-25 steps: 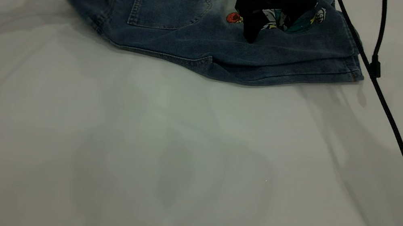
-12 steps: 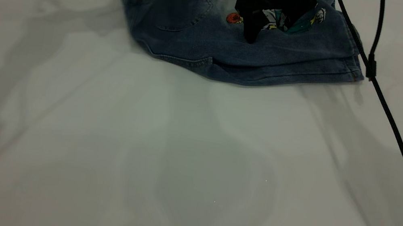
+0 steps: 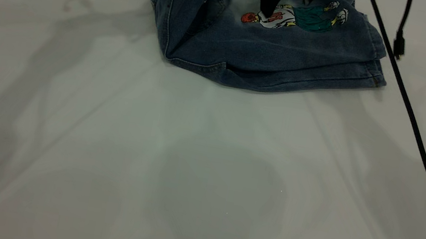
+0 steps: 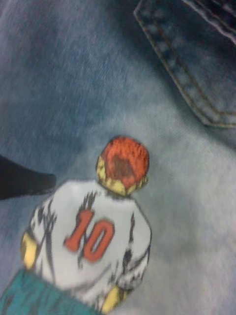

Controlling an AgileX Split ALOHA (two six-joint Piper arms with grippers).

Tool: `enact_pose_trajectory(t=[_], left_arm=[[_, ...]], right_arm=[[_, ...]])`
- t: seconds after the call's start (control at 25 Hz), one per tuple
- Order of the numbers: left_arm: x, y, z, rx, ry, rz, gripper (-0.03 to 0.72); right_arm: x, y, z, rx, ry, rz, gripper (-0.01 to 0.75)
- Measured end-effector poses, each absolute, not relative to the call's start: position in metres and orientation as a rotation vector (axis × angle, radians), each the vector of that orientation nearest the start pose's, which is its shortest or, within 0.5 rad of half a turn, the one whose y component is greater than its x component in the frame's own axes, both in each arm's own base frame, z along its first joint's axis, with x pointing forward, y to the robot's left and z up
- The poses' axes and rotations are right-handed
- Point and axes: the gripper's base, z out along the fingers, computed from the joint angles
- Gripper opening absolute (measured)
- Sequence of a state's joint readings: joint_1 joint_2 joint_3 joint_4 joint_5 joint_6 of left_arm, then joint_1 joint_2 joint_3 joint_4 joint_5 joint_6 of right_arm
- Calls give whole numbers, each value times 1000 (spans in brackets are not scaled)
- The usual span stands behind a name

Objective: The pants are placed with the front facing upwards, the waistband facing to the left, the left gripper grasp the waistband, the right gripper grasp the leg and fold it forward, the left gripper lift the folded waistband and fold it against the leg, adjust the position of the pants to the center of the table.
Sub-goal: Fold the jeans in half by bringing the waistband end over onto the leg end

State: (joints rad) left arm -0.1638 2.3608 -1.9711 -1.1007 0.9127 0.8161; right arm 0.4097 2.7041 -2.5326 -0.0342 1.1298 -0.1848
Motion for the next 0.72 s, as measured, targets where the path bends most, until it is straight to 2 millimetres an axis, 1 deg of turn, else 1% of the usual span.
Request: enact_pose_trajectory(t=[0.12,0.28,0.4,0.56,0.64,0.72], left_arm=[[500,-148,194,490,2274,-1047,41],[499,-148,195,480,2280,-1056,41],[499,-148,195,480,2280,-1056,41],[499,-148,195,482,2278,-1054,41],[499,-149,195,482,2277,-1055,41],[499,-152,195,486,2275,-1058,41]], right_arm=[[517,206,136,-812,2638,-65,547],[524,177,135,-745,2694,-67,547],[532,149,134,-661,2735,-40,547],[538,119,127,-565,2780,19,547],[540,111,121,-534,2796,40,547],[540,110,111,-533,2813,40,547]])
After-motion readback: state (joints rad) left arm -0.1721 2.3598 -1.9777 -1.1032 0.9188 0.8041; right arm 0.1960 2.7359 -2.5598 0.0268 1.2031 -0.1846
